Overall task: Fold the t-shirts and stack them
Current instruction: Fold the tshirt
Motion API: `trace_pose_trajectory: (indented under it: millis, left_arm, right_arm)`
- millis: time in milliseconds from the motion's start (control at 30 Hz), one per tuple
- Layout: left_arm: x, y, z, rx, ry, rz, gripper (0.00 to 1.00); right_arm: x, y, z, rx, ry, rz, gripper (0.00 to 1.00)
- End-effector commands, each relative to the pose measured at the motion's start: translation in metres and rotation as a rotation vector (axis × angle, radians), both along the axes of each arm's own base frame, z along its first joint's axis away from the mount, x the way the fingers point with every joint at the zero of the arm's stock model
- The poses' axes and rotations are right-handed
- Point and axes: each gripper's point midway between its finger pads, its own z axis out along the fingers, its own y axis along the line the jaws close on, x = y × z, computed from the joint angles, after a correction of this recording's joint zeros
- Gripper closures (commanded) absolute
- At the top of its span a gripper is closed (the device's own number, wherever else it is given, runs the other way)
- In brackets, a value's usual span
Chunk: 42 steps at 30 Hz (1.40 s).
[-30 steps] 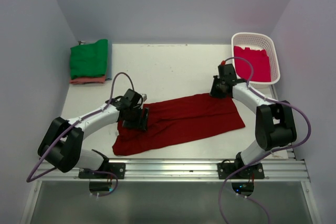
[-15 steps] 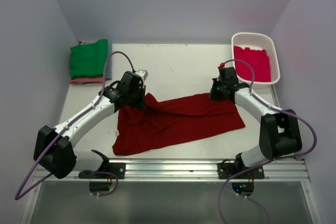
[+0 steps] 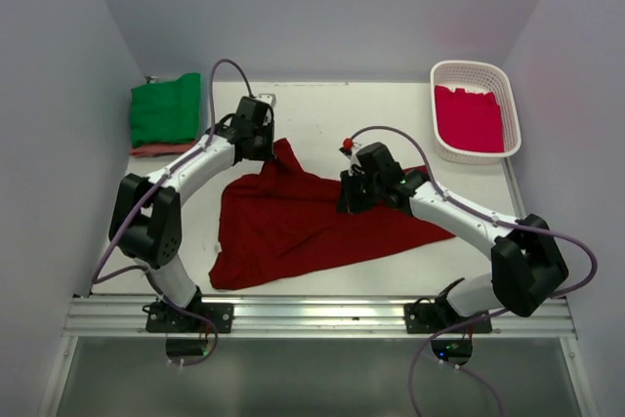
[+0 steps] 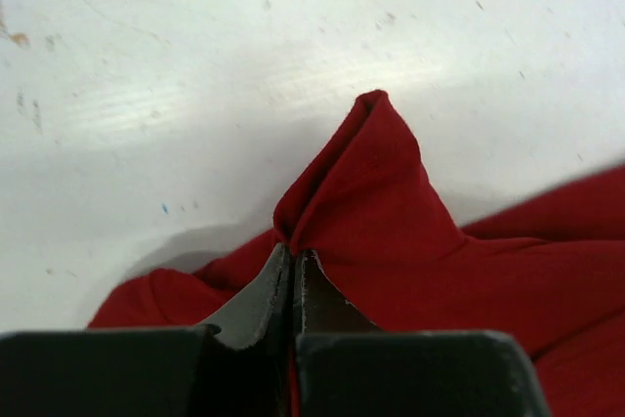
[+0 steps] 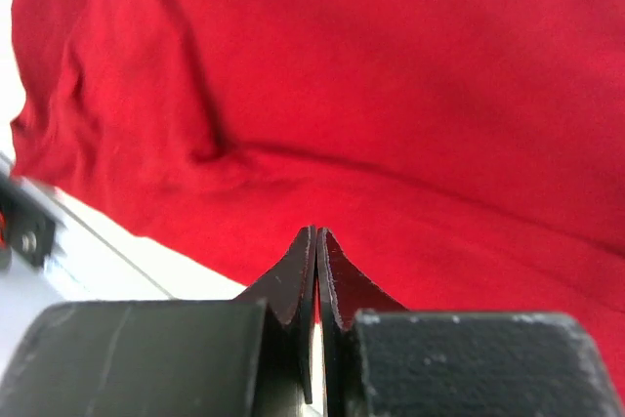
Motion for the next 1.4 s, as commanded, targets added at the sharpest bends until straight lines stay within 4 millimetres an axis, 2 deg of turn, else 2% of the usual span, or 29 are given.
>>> trace_pose_trajectory:
  millis: [0, 33, 67, 233, 267, 300, 333, 367, 400, 433, 500, 533, 567, 600, 633, 667, 700, 733, 767, 800, 867, 933, 967, 1033, 1067, 1367]
  left_arm:
    - [0.054, 0.007, 0.022, -0.042, -0.131, 0.021, 1.0]
    - [0.063, 0.009, 0.026, -0.04, -0.145, 0.027, 1.0]
    - [0.069, 0.014, 0.019, -0.024, -0.142, 0.028, 1.0]
    - [0.094, 0.022, 0.02, -0.027, -0.179, 0.043, 1.0]
    - [0.097, 0.026, 0.015, -0.032, -0.17, 0.051, 0.96]
    - [0.099, 0.025, 0.014, -0.041, -0.169, 0.048, 0.65]
    - [0.101, 0.025, 0.014, -0.048, -0.171, 0.049, 0.52]
    - [0.101, 0.024, 0.013, -0.051, -0.17, 0.05, 0.39]
    - [0.102, 0.024, 0.016, -0.059, -0.18, 0.056, 0.11]
    - [0.098, 0.025, 0.013, -0.064, -0.176, 0.067, 0.0]
    - [0.097, 0.026, 0.03, -0.089, -0.232, 0.078, 0.0]
    - [0.089, 0.028, 0.025, -0.094, -0.219, 0.093, 0.0]
    - [0.085, 0.032, 0.04, -0.101, -0.249, 0.11, 0.0]
    - [0.08, 0.035, 0.045, -0.105, -0.256, 0.127, 0.0]
    - [0.071, 0.039, 0.041, -0.112, -0.243, 0.153, 0.0]
    - [0.065, 0.045, 0.058, -0.115, -0.28, 0.183, 0.0]
    - [0.059, 0.048, 0.061, -0.119, -0.285, 0.199, 0.0]
    - [0.048, 0.052, 0.054, -0.121, -0.27, 0.218, 0.0]
    - [0.041, 0.057, 0.069, -0.134, -0.303, 0.235, 0.0]
    - [0.032, 0.059, 0.064, -0.133, -0.29, 0.244, 0.0]
    - [0.021, 0.063, 0.076, -0.156, -0.308, 0.259, 0.0]
    - [0.008, 0.065, 0.071, -0.161, -0.288, 0.263, 0.0]
    - [0.003, 0.066, 0.076, -0.17, -0.299, 0.261, 0.0]
    - [-0.008, 0.069, 0.071, -0.168, -0.283, 0.268, 0.0]
    - [-0.012, 0.069, 0.077, -0.176, -0.297, 0.265, 0.0]
    - [-0.04, 0.071, 0.077, -0.198, -0.281, 0.247, 0.0]
  right_arm:
    - [-0.017, 0.026, 0.01, -0.016, -0.027, 0.099, 1.0]
    - [-0.021, 0.031, 0.007, -0.029, -0.027, 0.113, 1.0]
    - [-0.027, 0.04, 0.009, -0.033, -0.032, 0.139, 1.0]
    - [-0.043, 0.062, 0.01, -0.073, -0.05, 0.207, 0.98]
    - [-0.047, 0.072, 0.012, -0.079, -0.056, 0.232, 0.96]
    - [-0.049, 0.074, 0.008, -0.099, -0.049, 0.241, 0.96]
    - [-0.051, 0.083, 0.013, -0.103, -0.066, 0.26, 0.95]
    - [-0.053, 0.087, 0.005, -0.123, -0.053, 0.27, 0.94]
    - [-0.055, 0.09, 0.003, -0.133, -0.051, 0.28, 0.93]
    - [-0.057, 0.099, 0.008, -0.129, -0.064, 0.296, 0.93]
    - [-0.06, 0.106, -0.003, -0.161, -0.046, 0.313, 0.93]
    - [-0.062, 0.114, 0.0, -0.16, -0.053, 0.325, 0.92]
    - [-0.064, 0.117, -0.002, -0.162, -0.049, 0.334, 0.92]
    - [-0.066, 0.122, -0.011, -0.177, -0.037, 0.344, 0.92]
    - [-0.068, 0.129, -0.009, -0.174, -0.041, 0.357, 0.92]
    - [-0.07, 0.132, -0.012, -0.178, -0.037, 0.364, 0.92]
    - [-0.072, 0.135, -0.022, -0.198, -0.021, 0.372, 0.92]
    - [-0.075, 0.141, -0.02, -0.197, -0.026, 0.383, 0.92]
    - [-0.077, 0.144, -0.025, -0.206, -0.021, 0.391, 0.92]
    - [-0.078, 0.145, -0.033, -0.23, -0.012, 0.394, 0.91]
    - [-0.081, 0.154, -0.034, -0.237, -0.014, 0.405, 0.9]
    - [-0.083, 0.16, -0.041, -0.261, -0.014, 0.414, 0.88]
    - [-0.084, 0.162, -0.043, -0.268, -0.01, 0.417, 0.88]
    - [-0.085, 0.165, -0.049, -0.283, 0.0, 0.421, 0.86]
    - [-0.085, 0.166, -0.051, -0.289, 0.002, 0.419, 0.85]
    - [-0.076, 0.167, -0.063, -0.361, -0.02, 0.398, 0.76]
